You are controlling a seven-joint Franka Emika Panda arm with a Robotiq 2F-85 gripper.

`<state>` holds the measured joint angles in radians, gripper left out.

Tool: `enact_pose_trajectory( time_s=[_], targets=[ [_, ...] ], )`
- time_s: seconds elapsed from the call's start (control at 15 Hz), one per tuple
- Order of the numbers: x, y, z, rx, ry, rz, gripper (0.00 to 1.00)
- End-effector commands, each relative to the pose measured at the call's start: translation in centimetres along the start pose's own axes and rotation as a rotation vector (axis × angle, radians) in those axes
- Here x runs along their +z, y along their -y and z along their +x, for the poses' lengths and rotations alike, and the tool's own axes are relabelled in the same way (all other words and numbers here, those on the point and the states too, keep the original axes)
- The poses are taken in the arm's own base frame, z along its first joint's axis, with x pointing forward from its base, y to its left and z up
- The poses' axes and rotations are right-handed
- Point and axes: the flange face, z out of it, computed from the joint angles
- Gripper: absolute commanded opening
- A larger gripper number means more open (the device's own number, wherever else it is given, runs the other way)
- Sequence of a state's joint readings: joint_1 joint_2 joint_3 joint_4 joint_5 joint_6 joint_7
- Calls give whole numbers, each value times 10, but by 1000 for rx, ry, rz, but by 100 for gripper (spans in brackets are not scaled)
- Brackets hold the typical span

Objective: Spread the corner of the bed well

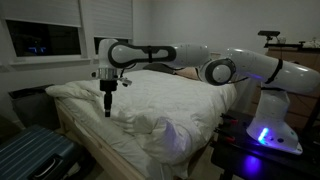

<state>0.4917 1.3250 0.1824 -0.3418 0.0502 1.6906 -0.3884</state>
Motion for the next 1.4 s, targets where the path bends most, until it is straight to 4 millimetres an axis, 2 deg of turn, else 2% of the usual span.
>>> enact_pose_trajectory(
  time_s=[0.0,0.2,0.6,0.8,1.07,1.13,1.33],
  targets=[
    [-8,20,11,0,-14,-57,100],
    [-7,41,12,15,43,-25,100],
    [-12,72,-6,-19,232,94,100],
    [-22,79,-11,-22,272,119,100],
    [-38,84,-4,-4,226,83,100],
    [-23,79,-6,-35,234,104,100],
    [-22,79,-6,-31,236,104,100]
  ],
)
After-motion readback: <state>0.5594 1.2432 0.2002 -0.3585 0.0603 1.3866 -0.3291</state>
